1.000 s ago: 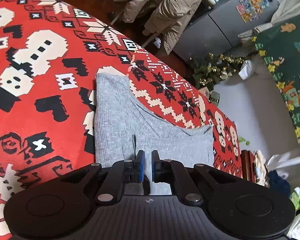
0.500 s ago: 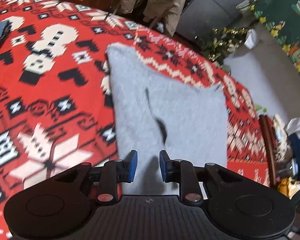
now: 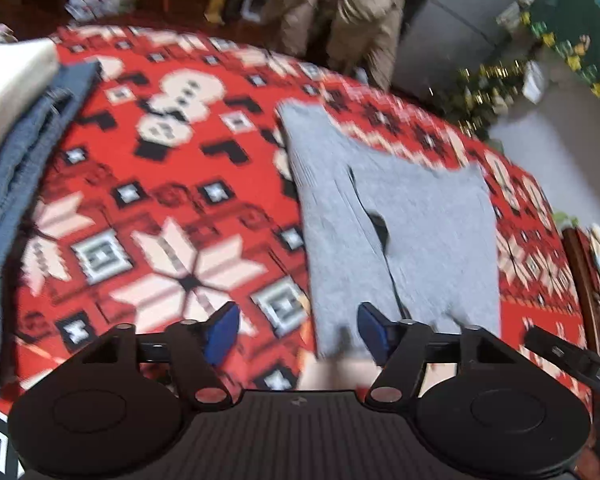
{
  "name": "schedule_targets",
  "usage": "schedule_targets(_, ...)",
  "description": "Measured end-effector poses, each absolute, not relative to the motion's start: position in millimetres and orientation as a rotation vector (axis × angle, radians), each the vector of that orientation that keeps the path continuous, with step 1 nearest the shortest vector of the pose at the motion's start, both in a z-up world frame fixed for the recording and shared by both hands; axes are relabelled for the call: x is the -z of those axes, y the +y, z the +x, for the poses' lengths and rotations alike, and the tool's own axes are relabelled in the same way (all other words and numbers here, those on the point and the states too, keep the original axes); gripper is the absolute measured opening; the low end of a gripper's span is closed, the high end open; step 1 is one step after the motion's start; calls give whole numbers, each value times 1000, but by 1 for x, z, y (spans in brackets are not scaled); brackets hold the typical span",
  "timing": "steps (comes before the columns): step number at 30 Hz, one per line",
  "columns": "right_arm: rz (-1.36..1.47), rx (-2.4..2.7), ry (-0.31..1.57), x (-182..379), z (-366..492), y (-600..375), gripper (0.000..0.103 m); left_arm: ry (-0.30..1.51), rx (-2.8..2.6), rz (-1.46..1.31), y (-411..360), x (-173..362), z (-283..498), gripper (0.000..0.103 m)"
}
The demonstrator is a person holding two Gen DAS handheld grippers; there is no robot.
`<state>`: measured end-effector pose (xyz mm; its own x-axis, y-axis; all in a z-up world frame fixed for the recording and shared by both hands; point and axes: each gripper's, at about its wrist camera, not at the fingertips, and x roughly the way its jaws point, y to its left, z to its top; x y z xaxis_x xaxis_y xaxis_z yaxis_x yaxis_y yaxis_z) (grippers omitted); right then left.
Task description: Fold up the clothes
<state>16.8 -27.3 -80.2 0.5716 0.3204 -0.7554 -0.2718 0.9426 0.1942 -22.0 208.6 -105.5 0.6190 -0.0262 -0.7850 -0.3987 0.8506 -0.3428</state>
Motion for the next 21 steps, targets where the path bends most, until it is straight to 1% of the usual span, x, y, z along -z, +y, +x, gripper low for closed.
schedule_targets(1, 44, -347, 882, 78, 15, -28, 96, 854, -220, -535, 211, 105, -23, 68)
schedule_targets(2, 32, -351, 870, 76, 14, -28, 100, 820, -200, -559, 214, 106, -23, 70)
schedule_targets(3, 35, -349, 861, 75, 14, -29, 102, 801, -179, -583, 217, 108, -22, 72)
schedule_targets(4, 44, -347, 852, 75, 13, -30, 102, 793, -168, -605, 220, 110, -21, 77)
schedule_targets(5, 53, -334, 852, 76, 13, -32, 102, 788, -159, -627, 223, 112, -20, 79)
schedule_targets(7, 73, -301, 857, 80, 15, -34, 102, 787, -190, -605, 225, 114, -16, 79)
schedule_targets(10, 12, -283, 857, 85, 21, -30, 102, 771, -215, -506, 221, 114, -9, 79)
schedule_targets(13, -36, -294, 805, 88, 21, -25, 102, 754, -151, -494, 221, 117, 1, 88)
schedule_targets(18, 18, -418, 700, 95, 19, -31, 102, 699, -133, -607, 231, 123, 8, 88)
schedule_targets(21, 128, -432, 707, 99, 28, -41, 102, 688, -116, -739, 243, 129, 12, 86)
